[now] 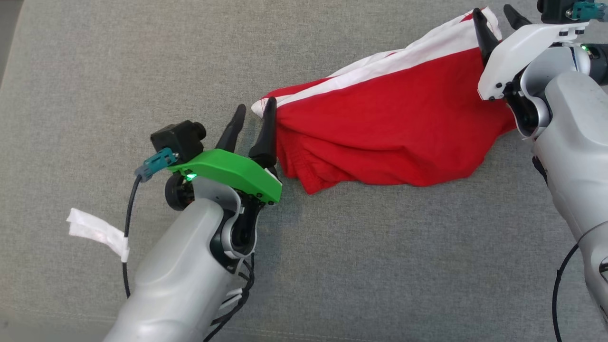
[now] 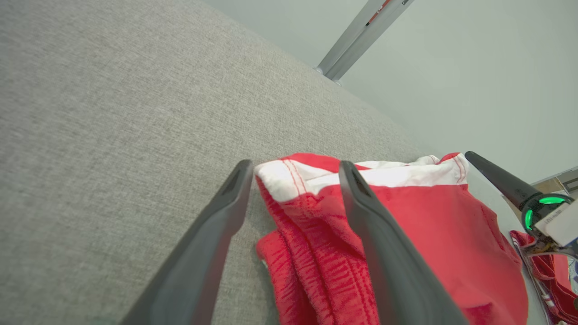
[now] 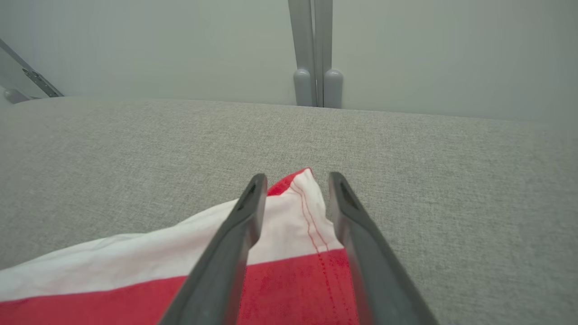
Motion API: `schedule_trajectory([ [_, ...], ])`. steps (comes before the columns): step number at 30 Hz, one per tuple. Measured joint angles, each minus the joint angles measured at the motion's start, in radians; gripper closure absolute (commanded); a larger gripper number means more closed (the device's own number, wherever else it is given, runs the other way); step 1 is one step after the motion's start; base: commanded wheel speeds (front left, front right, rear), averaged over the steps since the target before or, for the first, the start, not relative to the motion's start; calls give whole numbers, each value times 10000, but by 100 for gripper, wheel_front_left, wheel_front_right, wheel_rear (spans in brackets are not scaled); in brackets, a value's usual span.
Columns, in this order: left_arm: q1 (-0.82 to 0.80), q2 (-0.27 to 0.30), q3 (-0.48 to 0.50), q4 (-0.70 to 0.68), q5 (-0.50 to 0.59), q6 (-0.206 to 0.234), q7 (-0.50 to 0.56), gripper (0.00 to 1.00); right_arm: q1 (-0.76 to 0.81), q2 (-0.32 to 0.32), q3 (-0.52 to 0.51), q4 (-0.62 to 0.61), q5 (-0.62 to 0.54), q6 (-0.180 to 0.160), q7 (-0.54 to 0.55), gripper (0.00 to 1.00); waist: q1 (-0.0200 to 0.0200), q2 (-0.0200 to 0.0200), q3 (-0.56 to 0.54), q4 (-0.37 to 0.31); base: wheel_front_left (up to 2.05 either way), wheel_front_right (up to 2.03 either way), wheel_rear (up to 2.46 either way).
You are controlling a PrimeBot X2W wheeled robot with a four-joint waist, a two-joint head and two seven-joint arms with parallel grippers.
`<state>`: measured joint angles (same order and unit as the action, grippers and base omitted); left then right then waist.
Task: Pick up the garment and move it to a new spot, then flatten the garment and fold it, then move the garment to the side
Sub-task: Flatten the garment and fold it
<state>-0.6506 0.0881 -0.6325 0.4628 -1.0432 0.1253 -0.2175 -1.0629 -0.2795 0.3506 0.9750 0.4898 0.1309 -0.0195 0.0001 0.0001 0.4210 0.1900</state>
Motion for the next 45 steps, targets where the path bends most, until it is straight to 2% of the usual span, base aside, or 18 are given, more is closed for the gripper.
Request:
schedule_trajectory([
  [6,696,742,192,-1032,869,353,-360,0,-81,-322,456,65,464,0,31,0,0,0,-356,-15,0,0,0],
  [12,1929,1221,830,-2268,1668,867,-435,0,135,-988,1070,-121,1206,0,1223,0,0,0,-788,35,0,0,0],
  [17,2992,1185,1310,-2991,1852,1076,-449,0,807,-1574,1714,-523,2050,0,2736,0,0,0,-1083,204,0,0,0],
  [20,3261,1177,1453,-3223,2015,1120,-449,0,1171,-1787,1873,-654,2428,0,3225,0,0,0,-1147,358,0,0,0],
  [31,3578,1076,1728,-3289,2314,1118,-449,0,1644,-1810,1896,-167,3032,-2,3699,0,0,0,-1146,878,0,0,0],
  [32,3588,1076,1755,-3287,2337,1118,-449,0,1675,-1774,1885,-134,3095,-2,3699,17,0,0,-1163,891,0,0,0],
  [33,3601,1076,1793,-3287,2370,1118,-451,0,1711,-1728,1868,-104,3133,-4,3687,51,0,0,-1186,901,0,0,0],
  [34,3627,1078,1820,-3287,2420,1118,-449,0,1739,-1699,1866,-63,3173,-4,3601,100,-1,0,-1208,903,0,0,0],
  [45,3732,1152,1833,-3200,2905,1137,-451,0,1991,-1126,1695,144,3465,0,1939,100,0,-1,-1467,376,0,0,0],
])
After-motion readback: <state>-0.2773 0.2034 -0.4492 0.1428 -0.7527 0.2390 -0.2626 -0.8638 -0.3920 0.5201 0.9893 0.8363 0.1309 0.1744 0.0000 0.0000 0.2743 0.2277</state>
